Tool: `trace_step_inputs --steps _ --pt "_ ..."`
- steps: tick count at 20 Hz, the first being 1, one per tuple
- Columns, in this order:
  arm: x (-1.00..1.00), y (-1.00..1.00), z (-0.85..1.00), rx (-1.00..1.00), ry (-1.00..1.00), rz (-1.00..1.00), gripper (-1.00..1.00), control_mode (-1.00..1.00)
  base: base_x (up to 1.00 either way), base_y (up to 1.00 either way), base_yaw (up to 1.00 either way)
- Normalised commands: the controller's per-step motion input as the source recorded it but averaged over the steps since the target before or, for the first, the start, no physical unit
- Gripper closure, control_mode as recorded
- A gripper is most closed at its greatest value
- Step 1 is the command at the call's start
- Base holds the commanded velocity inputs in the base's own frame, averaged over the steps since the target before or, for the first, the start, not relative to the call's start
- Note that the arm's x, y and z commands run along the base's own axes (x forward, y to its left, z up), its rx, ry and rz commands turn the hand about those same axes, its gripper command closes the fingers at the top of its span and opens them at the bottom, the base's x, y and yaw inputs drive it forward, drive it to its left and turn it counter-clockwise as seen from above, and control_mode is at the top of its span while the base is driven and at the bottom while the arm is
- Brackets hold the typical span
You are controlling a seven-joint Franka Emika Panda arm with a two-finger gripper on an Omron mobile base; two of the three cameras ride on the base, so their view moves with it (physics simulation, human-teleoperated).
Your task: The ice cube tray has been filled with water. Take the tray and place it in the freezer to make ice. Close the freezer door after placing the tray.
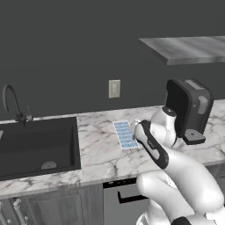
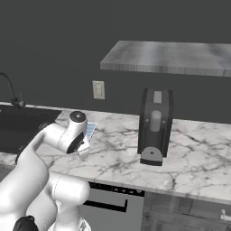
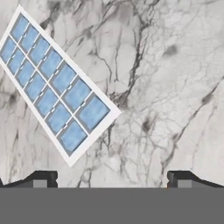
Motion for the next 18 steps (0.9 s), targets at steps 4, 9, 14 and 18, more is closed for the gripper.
trace_step_inputs --steps 4,9,14,18 --pt "0.0 0.0 -0.34 -0.01 -0.05 0.0 -1.0 -1.0 0.0 0.0 0.0" --pt "0.01 0.0 -0.38 -0.01 -0.05 0.0 -1.0 -1.0 0.0 0.0 0.0" --pt "0.03 0.0 -0.4 0.0 -0.04 0.0 -1.0 -1.0 0.0 0.0 0.0" --pt "0.0 0.0 -0.49 0.0 -0.05 0.0 -1.0 -1.0 0.0 0.0 0.0"
